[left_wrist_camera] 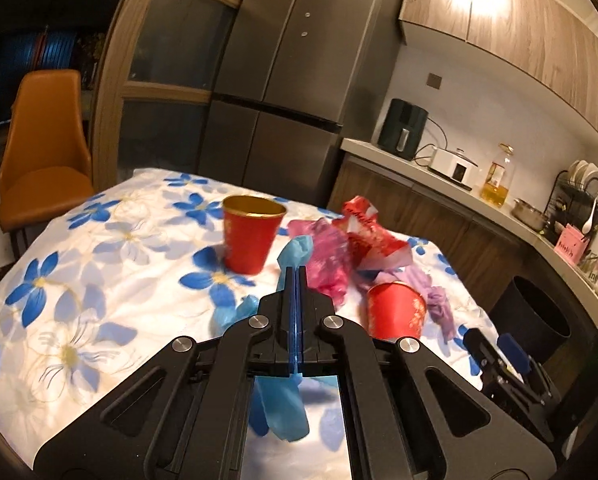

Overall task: Collect trash
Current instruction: 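Close the left tool on the blue glove, then grasp the red printed paper cup with the right tool and lift it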

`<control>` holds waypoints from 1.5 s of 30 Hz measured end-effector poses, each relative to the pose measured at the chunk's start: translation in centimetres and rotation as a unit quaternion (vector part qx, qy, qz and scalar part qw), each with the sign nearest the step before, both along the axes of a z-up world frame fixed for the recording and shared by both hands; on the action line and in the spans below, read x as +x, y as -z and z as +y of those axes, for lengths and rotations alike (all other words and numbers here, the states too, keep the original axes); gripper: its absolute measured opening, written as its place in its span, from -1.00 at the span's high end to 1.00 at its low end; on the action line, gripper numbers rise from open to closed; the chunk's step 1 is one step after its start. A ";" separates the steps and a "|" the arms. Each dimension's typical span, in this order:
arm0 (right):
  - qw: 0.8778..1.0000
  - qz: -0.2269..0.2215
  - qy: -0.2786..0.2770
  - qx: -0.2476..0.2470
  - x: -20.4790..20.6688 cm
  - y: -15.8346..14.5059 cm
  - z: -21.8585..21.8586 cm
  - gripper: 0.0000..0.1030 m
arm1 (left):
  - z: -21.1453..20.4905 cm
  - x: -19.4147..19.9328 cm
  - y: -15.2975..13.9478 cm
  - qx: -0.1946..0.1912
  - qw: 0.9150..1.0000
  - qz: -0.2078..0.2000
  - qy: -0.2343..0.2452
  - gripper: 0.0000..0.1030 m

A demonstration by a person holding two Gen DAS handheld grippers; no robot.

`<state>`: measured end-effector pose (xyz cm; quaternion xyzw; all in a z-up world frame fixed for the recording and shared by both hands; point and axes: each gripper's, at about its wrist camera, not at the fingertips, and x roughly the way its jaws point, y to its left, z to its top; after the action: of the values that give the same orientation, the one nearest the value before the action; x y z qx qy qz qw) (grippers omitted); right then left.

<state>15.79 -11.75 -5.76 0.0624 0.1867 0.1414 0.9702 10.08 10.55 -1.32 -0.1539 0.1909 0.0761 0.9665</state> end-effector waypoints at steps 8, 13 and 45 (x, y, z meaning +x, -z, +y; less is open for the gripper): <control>1.000 0.009 -0.011 -0.006 0.7 0.6 1.6 -0.50 | 2.6 -2.4 0.3 -0.023 0.999 0.001 -0.024 1.00; 0.999 0.023 -0.013 -0.017 1.6 1.6 2.6 -0.51 | 3.5 -3.0 0.6 -0.025 0.999 0.005 -0.028 1.00; 0.994 0.106 -0.027 0.000 6.9 3.5 4.5 -0.14 | 3.6 -3.4 0.8 -0.026 1.000 0.006 -0.012 1.00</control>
<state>22.65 -7.24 -9.23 0.0719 0.2901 0.1597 0.9408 6.66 14.14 -2.09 -0.1806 0.1967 0.0832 0.9601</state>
